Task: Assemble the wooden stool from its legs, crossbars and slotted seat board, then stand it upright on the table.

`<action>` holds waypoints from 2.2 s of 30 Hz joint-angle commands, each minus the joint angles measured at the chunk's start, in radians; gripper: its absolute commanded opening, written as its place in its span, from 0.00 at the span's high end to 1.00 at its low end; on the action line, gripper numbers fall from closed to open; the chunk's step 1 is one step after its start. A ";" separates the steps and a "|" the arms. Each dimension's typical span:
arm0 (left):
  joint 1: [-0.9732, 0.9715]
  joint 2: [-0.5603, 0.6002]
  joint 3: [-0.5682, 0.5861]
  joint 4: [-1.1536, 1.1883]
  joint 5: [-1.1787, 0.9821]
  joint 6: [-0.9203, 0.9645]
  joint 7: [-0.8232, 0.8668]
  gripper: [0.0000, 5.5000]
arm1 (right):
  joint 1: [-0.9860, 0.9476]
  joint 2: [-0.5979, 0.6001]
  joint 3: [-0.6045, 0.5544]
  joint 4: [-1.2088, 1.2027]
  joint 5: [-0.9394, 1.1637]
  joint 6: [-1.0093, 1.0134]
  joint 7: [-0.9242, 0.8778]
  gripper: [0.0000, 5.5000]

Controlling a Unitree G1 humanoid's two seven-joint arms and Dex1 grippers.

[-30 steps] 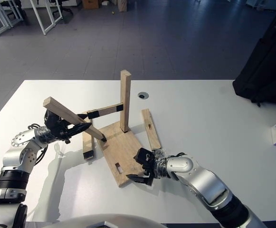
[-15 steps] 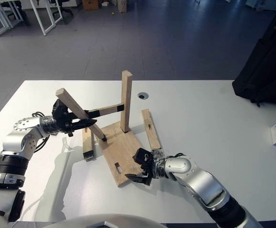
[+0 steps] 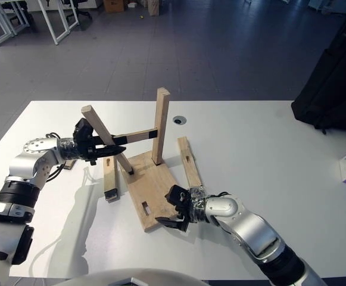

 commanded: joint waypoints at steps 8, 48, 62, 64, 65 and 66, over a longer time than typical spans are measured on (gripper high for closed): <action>0.114 0.052 -0.195 0.149 0.303 -0.031 0.164 0.63 | -0.231 0.535 -0.421 0.031 0.371 0.278 -0.304 0.48; 0.090 0.040 -0.224 0.294 0.171 -0.075 0.008 0.63 | -0.591 0.098 -0.427 0.716 -0.017 -0.095 -0.306 0.62; -0.043 -0.047 -0.342 0.449 0.241 -0.016 -0.133 0.63 | -0.640 0.761 -0.246 0.384 0.156 -0.001 -0.388 0.62; -0.030 -0.053 -0.332 0.447 0.227 -0.021 -0.136 0.63 | -0.622 0.692 -0.286 0.377 0.120 0.028 -0.382 0.62; -0.018 -0.053 -0.317 0.452 0.218 -0.037 -0.126 0.63 | -0.590 0.612 -0.334 0.353 0.110 0.062 -0.365 0.62; -0.005 -0.051 -0.303 0.454 0.206 -0.045 -0.121 0.63 | -0.558 0.536 -0.380 0.324 0.110 0.099 -0.344 0.62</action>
